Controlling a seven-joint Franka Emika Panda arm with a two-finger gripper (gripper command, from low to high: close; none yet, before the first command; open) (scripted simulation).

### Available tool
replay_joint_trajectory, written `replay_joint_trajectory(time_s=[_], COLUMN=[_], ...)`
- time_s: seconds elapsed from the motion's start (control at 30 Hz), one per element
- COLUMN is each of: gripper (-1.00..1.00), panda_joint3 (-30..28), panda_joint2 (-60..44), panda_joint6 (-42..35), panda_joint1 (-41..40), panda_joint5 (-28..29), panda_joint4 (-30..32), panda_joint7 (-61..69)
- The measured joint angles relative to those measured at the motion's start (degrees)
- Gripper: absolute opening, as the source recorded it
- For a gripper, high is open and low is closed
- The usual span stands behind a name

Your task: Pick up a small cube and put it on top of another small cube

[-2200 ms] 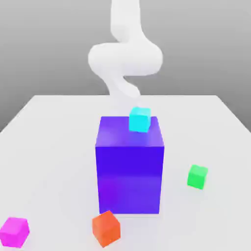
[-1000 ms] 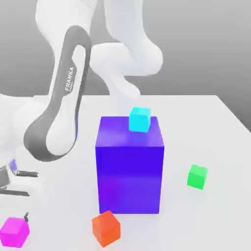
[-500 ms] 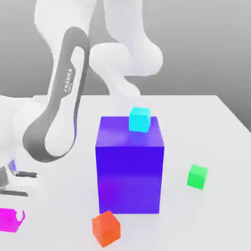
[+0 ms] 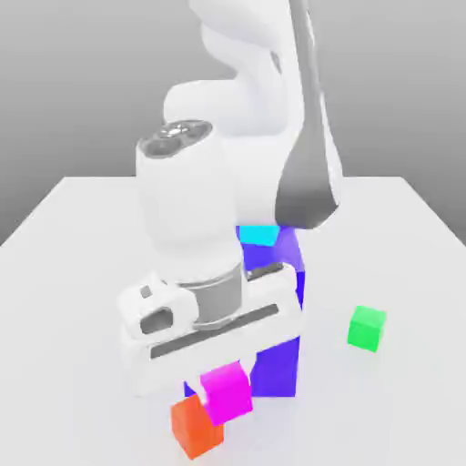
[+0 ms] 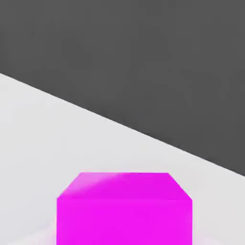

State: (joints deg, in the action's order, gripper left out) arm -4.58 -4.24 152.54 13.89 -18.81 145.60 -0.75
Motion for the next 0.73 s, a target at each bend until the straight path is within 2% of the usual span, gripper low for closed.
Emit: replay_joint_trajectory(time_s=[0.1,0.33,0.43,0.6,0.63,0.73], gripper=[-1.00,-1.00,-1.00,-1.00,1.00,1.00], panda_joint3=[3.67,13.17,14.76,14.64,14.41,14.41], panda_joint2=[5.34,16.73,14.54,4.88,2.98,2.98], panda_joint6=[0.53,1.45,4.12,13.34,15.11,15.11], panda_joint1=[8.99,18.30,19.30,18.56,18.48,18.34], panda_joint5=[3.35,13.33,14.39,19.10,20.32,20.32], panda_joint4=[5.78,19.29,21.14,20.98,20.90,20.90], panda_joint7=[0.73,1.03,1.45,-1.66,-2.50,-2.50])
